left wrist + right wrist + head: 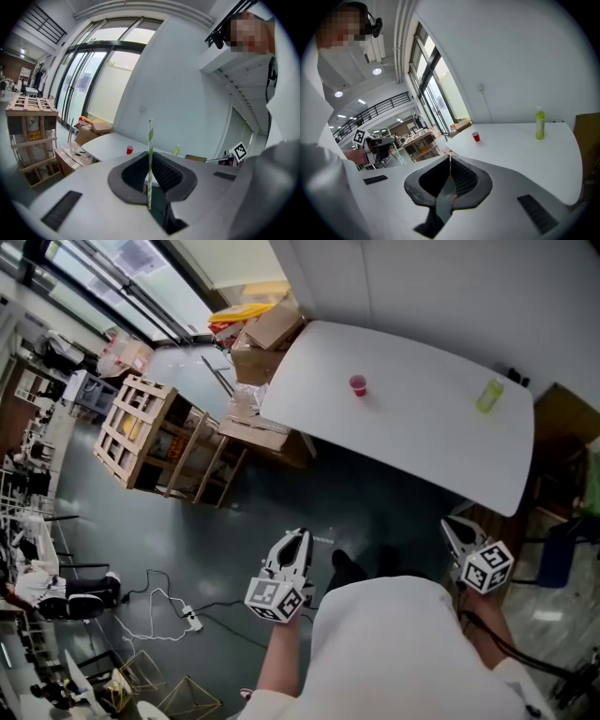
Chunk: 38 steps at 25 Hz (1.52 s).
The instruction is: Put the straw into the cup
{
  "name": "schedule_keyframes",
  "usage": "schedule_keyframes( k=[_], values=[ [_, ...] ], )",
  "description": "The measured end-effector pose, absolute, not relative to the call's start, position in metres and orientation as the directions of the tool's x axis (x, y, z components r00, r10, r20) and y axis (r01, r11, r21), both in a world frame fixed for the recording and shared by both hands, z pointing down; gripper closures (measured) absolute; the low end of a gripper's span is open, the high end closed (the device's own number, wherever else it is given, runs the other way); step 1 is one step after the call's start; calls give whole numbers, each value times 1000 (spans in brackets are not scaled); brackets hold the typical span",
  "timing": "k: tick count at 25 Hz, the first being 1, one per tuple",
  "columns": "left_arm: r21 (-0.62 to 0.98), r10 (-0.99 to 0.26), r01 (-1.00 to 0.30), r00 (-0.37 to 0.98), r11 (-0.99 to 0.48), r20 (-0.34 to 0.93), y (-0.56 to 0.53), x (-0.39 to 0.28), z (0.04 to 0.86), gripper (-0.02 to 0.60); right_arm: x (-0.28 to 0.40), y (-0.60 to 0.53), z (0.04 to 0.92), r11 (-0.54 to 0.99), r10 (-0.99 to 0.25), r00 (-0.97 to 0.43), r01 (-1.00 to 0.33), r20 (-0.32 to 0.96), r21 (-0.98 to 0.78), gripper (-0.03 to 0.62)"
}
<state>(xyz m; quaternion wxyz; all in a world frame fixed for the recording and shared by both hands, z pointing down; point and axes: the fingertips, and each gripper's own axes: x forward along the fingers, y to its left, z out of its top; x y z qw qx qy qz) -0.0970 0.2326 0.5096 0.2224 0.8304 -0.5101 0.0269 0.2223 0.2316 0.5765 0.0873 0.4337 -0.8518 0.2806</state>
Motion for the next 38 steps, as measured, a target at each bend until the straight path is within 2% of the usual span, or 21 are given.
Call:
schedule_keyframes(
  k=[8, 22, 38],
  values=[
    [353, -826, -851, 491, -388, 275, 216, -107, 519, 557, 205, 221, 584, 461, -686, -610, -786, 396, -413, 559],
    [357, -766, -801, 581, -480, 273, 126, -155, 527, 558, 166, 149, 567, 363, -775, -503, -850, 384, -382, 559],
    [393, -649, -689, 717, -608, 253, 42, -193, 540, 558, 95, 97, 568, 281, -811, -395, -910, 431, -305, 559]
  ],
)
